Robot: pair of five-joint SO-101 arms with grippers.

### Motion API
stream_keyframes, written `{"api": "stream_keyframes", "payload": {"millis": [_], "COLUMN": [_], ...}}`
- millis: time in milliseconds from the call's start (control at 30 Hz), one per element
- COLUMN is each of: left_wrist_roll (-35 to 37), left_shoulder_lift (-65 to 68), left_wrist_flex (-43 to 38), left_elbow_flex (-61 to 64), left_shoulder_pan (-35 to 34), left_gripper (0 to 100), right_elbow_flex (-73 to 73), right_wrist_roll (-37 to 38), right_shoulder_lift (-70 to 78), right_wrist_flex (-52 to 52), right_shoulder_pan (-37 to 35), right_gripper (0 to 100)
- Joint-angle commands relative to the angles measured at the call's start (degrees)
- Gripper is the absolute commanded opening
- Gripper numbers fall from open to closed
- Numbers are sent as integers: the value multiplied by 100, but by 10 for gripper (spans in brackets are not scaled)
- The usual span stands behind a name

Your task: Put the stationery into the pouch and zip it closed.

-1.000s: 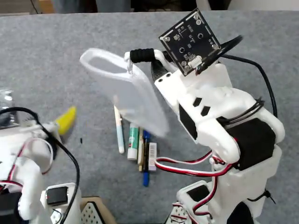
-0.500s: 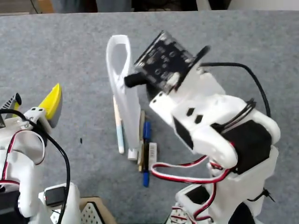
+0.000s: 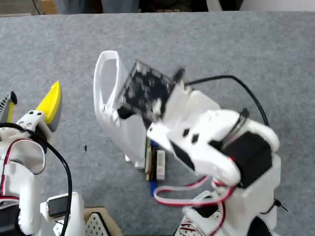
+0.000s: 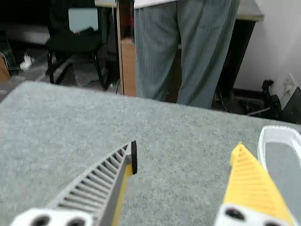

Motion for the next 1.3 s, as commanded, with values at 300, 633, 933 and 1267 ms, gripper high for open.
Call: {"api": "stream_keyframes", "payload": {"millis": [300,633,933,1267], "left_wrist_roll": [-88,-527,-1248,-1881], "left_shoulder_lift": [1011,1864,2690,2927], "left_wrist_flex": [-237,-571,-800,-791], "left_elbow_flex": [-251,-848,-1341,-1376], "left_shoulder_pan": [1270,1464,1499,1807], "left_gripper": [327,326,326,326], "right_elbow_flex": [1226,1235,1235,1235], "right_wrist_roll": [123,123,114,114], "right_shoulder_lift": [-804,-804,-813,-778], "right_wrist_flex": [-9,114,141,141], "right_shoulder_pan": [-668,-668,-668,-668], "right_gripper": [12,12,12,12]}}
